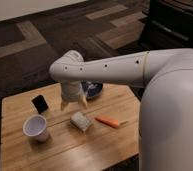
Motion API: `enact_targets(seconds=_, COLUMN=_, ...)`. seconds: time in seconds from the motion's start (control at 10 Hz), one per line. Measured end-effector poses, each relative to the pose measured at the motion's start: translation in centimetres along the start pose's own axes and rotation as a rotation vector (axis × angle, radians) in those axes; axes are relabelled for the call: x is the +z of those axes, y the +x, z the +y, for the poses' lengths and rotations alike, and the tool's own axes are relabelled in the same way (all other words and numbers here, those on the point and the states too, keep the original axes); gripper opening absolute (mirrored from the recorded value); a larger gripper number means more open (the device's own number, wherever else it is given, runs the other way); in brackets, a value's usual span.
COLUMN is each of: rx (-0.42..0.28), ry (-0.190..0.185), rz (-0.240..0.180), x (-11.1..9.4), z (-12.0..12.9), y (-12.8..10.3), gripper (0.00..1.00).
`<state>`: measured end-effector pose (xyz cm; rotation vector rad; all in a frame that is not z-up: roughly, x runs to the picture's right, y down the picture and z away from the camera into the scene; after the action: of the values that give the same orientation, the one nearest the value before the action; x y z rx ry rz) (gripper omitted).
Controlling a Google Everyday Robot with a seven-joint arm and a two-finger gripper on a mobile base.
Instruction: Place the eraser in the ceramic cup
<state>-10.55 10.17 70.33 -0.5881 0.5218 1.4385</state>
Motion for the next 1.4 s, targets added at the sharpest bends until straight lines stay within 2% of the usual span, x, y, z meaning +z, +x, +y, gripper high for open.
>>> enact_targets(seconds=0.8, rx=0.002, ry=0.001, rz=0.0, x=0.0, z=-0.1, y=0.1, gripper=0.65)
enact_targets(seconds=0.9, rx=0.021, ry=0.008, rz=-0.008, x=-0.2, z=-0.3, y=0.1, gripper=0.65)
enact_targets(seconds=1.0, rx=0.03, ry=0.025, rz=-0.028, x=-0.5, z=-0.5, y=-0.1, gripper=0.65)
enact_targets(seconds=1.2, rx=-0.016, ry=0.077, rz=-0.067, x=-1.5, z=1.1, y=-0.7, gripper=0.65)
enact_targets(seconds=1.4, rx=-0.139, ry=0.127, rz=-0.108, x=-2.9, z=4.9, y=-1.4, gripper=0.65)
